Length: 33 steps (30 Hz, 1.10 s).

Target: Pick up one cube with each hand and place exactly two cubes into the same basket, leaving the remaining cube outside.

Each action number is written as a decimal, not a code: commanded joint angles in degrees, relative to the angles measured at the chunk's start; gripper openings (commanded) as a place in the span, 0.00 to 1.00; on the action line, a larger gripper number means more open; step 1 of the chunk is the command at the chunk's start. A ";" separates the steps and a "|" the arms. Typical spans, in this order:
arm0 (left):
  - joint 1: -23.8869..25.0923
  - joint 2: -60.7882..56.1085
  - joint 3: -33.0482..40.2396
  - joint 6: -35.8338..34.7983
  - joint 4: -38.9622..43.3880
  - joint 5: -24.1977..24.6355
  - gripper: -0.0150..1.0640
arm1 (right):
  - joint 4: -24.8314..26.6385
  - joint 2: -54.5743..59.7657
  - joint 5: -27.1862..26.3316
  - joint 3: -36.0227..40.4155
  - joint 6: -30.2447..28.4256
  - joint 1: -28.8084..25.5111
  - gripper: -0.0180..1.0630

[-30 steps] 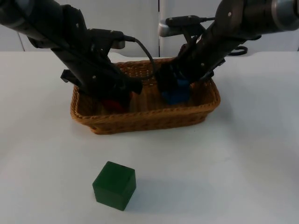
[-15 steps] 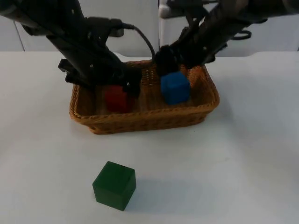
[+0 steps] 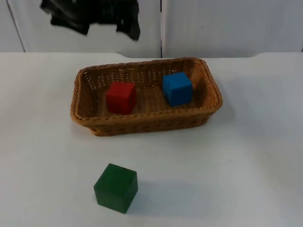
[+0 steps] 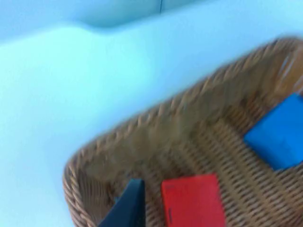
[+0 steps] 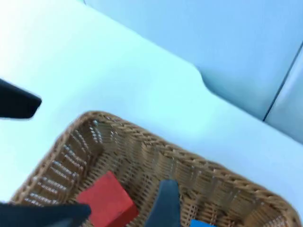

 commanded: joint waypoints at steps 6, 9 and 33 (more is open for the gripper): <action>0.08 -10.49 -0.23 -0.16 -0.74 1.26 0.99 | 0.07 -6.71 4.57 -0.15 -1.40 0.32 0.66; 0.08 -12.44 -0.23 -0.05 -0.74 2.02 0.99 | 0.07 -7.85 5.51 -0.15 -1.40 0.32 0.66; -2.44 -19.80 -0.12 0.60 -0.21 8.61 0.99 | 0.41 -21.50 1.28 19.21 -0.36 0.32 0.66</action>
